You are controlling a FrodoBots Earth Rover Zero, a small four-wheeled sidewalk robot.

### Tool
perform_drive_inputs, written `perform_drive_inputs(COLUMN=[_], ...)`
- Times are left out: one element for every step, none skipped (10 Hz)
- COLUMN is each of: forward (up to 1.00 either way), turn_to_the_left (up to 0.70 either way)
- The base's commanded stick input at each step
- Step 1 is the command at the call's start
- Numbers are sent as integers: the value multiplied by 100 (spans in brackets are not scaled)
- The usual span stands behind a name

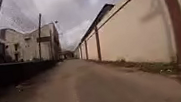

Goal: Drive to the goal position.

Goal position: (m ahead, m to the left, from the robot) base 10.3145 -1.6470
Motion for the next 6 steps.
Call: perform_drive_inputs(forward=[70, 70, 70, 70, 70, 70], turn_to_the_left=[1, 6, 28, 35, 35, 35])
